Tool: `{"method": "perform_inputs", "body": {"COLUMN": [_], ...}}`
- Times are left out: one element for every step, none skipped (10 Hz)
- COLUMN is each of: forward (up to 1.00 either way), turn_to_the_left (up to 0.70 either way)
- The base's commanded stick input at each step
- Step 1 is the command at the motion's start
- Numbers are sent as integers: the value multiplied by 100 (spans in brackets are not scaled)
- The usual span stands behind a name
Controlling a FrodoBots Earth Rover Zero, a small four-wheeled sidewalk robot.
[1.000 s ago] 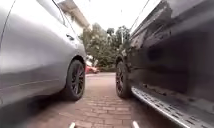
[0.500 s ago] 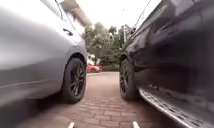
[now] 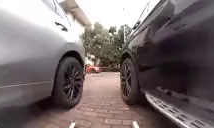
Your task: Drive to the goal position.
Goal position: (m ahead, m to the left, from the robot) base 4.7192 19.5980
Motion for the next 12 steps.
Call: {"method": "perform_inputs", "body": {"forward": [45,45,45,45,45,45,45,45,45,45,45,45], "turn_to_the_left": [0,0,0,0,0,0,0,0,0,0,0,24]}}
